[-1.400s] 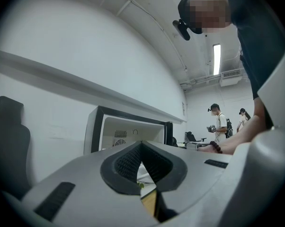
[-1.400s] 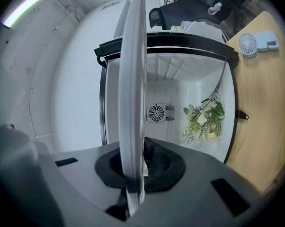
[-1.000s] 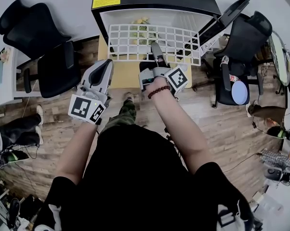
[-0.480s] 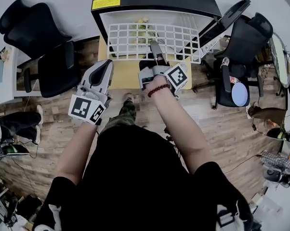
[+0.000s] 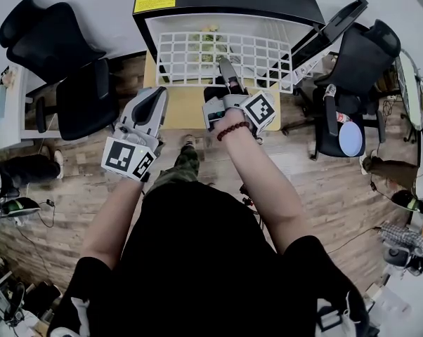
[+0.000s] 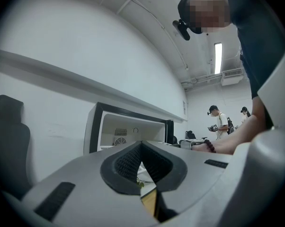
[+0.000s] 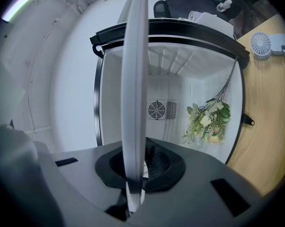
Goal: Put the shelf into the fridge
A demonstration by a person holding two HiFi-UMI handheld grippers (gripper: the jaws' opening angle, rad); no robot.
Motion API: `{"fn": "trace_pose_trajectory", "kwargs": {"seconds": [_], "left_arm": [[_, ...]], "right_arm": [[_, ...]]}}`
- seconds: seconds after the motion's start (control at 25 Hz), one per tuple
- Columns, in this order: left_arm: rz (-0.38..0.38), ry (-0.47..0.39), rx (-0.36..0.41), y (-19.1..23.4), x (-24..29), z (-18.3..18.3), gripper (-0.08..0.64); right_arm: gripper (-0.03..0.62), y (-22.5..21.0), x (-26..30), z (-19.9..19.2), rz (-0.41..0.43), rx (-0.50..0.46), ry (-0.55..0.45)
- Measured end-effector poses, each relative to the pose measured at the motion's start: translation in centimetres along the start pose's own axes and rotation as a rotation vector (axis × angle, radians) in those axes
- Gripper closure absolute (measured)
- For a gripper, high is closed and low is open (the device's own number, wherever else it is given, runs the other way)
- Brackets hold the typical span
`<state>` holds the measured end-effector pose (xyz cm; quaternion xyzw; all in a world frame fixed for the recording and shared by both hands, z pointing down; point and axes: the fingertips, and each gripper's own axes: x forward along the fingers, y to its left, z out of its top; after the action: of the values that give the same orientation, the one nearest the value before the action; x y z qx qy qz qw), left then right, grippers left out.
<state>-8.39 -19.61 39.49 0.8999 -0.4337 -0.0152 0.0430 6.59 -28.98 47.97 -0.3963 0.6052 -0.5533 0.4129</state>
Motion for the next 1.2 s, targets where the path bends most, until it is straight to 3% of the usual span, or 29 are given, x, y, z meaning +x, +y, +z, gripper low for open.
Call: {"fn": "trace_pose_trajectory", "kwargs": {"seconds": [0.72,1.2], "left_arm": [[-0.015,0.008,-0.012,-0.1,0.5,-0.8,0.541],[-0.004,0.015,-0.015,0.1,1.0,-0.8,0.541]], "right_arm": [[0.553,0.3,0.9,0.1,-0.059,-0.016,0.145],[0.554,0.4,3.1,1.5,-0.054,-0.003,0.165]]}}
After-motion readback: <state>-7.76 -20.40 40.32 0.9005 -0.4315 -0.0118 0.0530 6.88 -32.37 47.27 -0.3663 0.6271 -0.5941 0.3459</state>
